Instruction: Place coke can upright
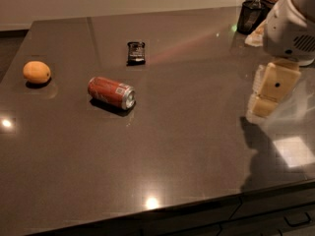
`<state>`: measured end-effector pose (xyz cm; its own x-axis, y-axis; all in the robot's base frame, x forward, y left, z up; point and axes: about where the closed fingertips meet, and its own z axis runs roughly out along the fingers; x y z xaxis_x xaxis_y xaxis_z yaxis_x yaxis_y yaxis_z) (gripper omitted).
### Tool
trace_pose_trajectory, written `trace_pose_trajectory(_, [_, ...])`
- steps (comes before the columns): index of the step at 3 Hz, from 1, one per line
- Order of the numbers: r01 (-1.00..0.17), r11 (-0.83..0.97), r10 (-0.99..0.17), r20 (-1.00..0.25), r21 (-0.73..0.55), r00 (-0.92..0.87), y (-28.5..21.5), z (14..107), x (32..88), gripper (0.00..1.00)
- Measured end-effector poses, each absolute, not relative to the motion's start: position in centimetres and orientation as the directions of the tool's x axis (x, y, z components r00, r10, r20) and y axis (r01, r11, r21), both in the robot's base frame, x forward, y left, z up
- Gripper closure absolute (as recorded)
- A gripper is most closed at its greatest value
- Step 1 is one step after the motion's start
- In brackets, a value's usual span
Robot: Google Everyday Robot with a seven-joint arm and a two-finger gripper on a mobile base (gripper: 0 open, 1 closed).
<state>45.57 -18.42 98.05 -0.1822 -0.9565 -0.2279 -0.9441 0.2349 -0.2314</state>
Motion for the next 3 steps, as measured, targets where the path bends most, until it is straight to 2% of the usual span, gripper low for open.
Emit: trace_pose_trajectory(3, [-0.971,0.155,-0.959,-0.262,-0.18,-0.105,-3.5,95.3,52.1,0.0])
